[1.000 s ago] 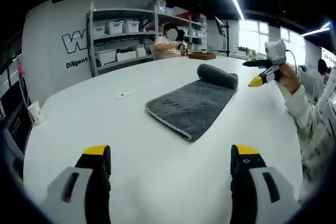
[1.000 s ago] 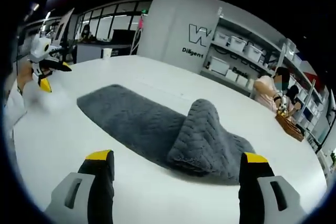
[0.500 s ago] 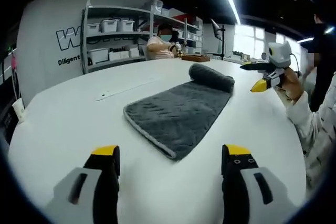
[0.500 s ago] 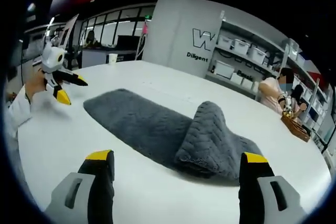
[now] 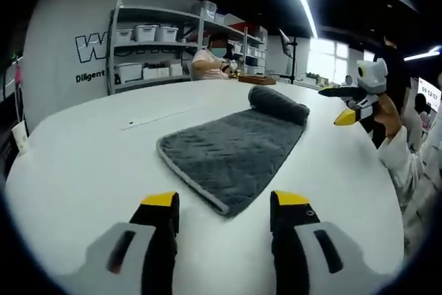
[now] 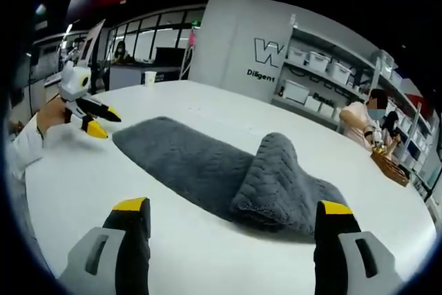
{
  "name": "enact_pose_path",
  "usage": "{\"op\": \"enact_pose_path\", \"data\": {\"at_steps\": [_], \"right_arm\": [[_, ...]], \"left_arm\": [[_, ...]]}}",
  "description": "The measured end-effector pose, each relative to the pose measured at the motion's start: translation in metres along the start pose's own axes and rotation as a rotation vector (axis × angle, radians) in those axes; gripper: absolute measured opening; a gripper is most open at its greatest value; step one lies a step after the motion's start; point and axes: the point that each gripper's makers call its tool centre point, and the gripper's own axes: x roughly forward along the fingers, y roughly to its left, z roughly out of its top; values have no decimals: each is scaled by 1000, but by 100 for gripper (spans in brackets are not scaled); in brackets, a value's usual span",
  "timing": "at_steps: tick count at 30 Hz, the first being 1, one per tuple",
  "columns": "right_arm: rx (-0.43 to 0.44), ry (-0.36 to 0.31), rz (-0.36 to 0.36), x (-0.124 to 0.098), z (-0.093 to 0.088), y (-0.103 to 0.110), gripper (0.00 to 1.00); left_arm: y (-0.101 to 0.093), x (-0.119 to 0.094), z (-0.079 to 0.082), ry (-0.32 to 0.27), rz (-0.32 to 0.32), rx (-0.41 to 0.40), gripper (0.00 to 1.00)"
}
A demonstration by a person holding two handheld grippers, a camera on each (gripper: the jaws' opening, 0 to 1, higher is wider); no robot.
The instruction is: Open the folded towel by lifting each exposed corner and separating the folded layers until the towel lies flat within the target outline without major curled edges
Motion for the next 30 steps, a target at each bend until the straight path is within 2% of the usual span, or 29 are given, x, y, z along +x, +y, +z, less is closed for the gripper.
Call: {"op": "enact_pose_path", "data": {"at_steps": [3, 5, 8, 10, 12, 14, 17, 30], "right_arm": [[1, 4, 2, 0, -2, 0, 99], [3, 4, -2, -1, -2, -1, 99], [5, 7, -4, -1, -4, -2, 99], [8, 7, -6, -2, -4, -2, 99], [11, 8, -4, -2, -5, -2, 98], [13, 8, -4, -2, -5, -2, 98], [12, 9, -4, -2, -6, -1, 98], [17, 16, -10, -6, -9, -2, 98]], "left_arm": [[-3, 4, -2, 11, -8, 8, 39], [-3, 5, -8, 48, -1, 55, 35], [-6, 7, -7, 37, -19, 38, 30], [-1, 8, -7, 36, 8, 64, 25], [1, 8, -8, 50, 18, 91, 18], [1, 8, -8, 45, 15, 81, 10], [-2, 8, -3, 11, -3, 67, 0], [1, 9, -5, 28, -10, 51, 0]]}}
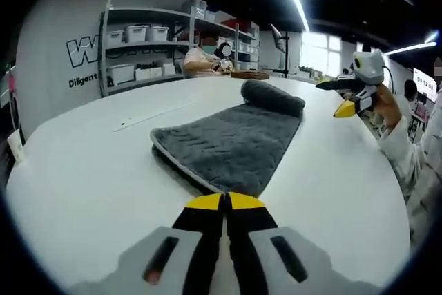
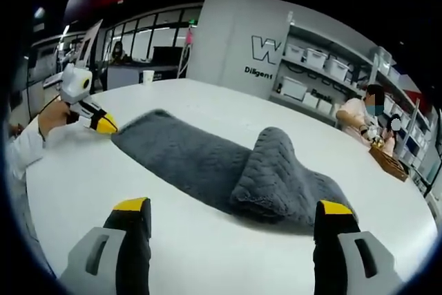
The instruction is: Open the folded towel by lifting each exposed corner and separating the folded layers until the towel lies flat within the target outline without major curled edges
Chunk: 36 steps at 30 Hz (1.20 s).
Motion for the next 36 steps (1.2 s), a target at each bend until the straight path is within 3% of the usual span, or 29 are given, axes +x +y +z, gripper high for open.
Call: {"op": "enact_pose_path", "data": {"at_steps": [10, 20, 24, 29, 33, 35, 36], "right_arm": [[0, 1, -7, -2, -1, -1, 98], [3, 9, -11, -4, -4, -2, 98], [4, 8, -13, -5, -5, -3, 98], [4, 12, -11, -6, -7, -3, 98], [7, 16, -12, -7, -9, -4, 98], [6, 17, -12, -7, -10, -4, 98], [7, 18, -12, -8, -11, -4, 98]], "left_arm": [[-3, 0, 1, 0, -20, -24, 0], [3, -8, -12, 45, -7, -72, 0], [0, -6, -1, -18, -18, -95, 0], [1, -5, -11, 32, -24, -90, 0], [-1, -8, -9, 24, -36, -102, 0], [0, -12, -6, 10, -31, -98, 5], [2, -15, -2, -5, -21, -92, 13]]}}
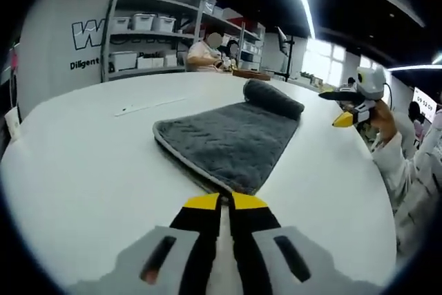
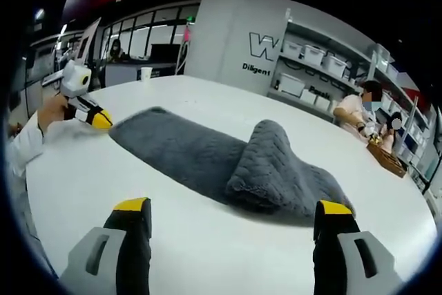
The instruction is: Open the folded towel by lifting each exposed corner and separating the folded layers until the towel lies flat within the target outline without major curled edges
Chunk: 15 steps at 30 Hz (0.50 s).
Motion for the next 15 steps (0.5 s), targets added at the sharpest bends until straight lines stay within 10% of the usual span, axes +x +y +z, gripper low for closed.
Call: {"op": "enact_pose_path", "data": {"at_steps": [6, 15], "right_arm": [[3, 4, -6, -1, -2, -4, 98], [3, 4, -4, -1, -2, -4, 98]], "left_arm": [[-5, -4, 2, 2, -12, 3, 49], [-14, 13, -8, 50, -24, 34, 39]]}}
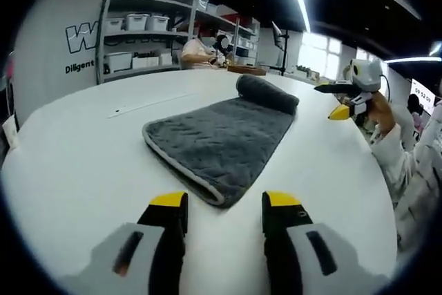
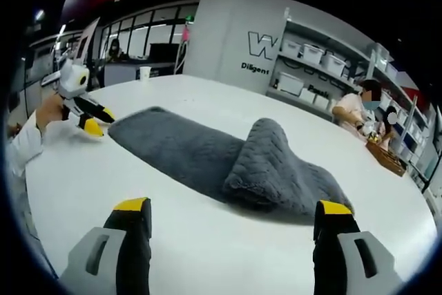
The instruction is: Open the folded towel by lifting each exposed corner and separating the folded layers until the towel lies flat within the target outline without major curled edges
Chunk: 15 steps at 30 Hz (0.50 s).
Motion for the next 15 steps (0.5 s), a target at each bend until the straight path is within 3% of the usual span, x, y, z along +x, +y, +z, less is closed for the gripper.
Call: {"op": "enact_pose_path", "data": {"at_steps": [9, 15], "right_arm": [[-6, 7, 13, 1, -2, 5, 98], [-3, 11, 21, 2, -4, 8, 98]], "left_arm": [[6, 3, -3, 18, 52, 47, 20], [2, 1, 2, -13, 34, 49, 7]]}}
